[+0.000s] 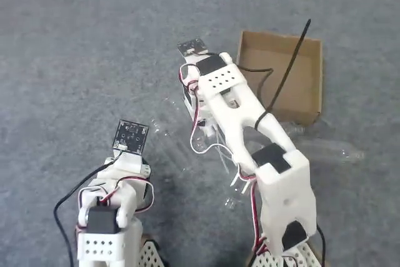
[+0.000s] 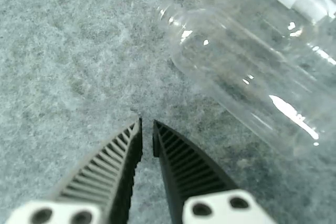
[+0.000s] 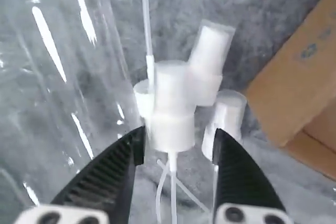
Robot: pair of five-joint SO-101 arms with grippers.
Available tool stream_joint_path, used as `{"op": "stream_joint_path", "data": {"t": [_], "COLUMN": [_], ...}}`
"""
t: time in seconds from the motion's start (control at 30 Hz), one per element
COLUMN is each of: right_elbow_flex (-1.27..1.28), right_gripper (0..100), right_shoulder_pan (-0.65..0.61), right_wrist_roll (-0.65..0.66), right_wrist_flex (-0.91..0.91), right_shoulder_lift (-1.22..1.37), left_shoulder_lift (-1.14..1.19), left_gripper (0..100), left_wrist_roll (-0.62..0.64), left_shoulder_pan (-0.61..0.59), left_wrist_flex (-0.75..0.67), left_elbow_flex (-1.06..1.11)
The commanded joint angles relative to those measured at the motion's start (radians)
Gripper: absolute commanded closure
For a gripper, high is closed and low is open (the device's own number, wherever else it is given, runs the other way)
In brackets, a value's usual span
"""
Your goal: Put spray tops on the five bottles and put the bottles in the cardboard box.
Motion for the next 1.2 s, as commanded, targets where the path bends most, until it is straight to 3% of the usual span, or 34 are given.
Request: {"op": "stream_joint_path", "data": {"t": [0.0,0.23,0.47,0.7,0.93,1.17], "right_elbow_flex": [-0.020,-0.014,0.041,0.362,0.730,0.982], "right_gripper": [83.8,84.0,88.1,89.3,84.7,84.7], "right_shoulder_pan": [0.019,0.079,0.390,0.636,0.607,0.458], "right_wrist_roll": [0.002,0.064,0.063,0.087,0.207,0.568], "right_wrist_flex": [0.053,0.228,0.292,0.194,0.077,0.067], "right_shoulder_lift": [-0.185,-0.415,-0.559,-0.690,-0.900,-1.046], "left_shoulder_lift": [-0.018,-0.018,-0.018,-0.018,-0.018,-0.018], "left_gripper": [97,97,97,97,97,97], "left_wrist_roll": [-0.003,-0.003,-0.003,-0.003,-0.003,-0.003], "left_shoulder_pan": [0.002,0.002,0.002,0.002,0.002,0.002], "left_wrist_flex": [0.005,0.005,0.005,0.005,0.005,0.005], "left_elbow_flex": [-0.005,-0.005,-0.005,-0.005,-0.005,-0.005]}}
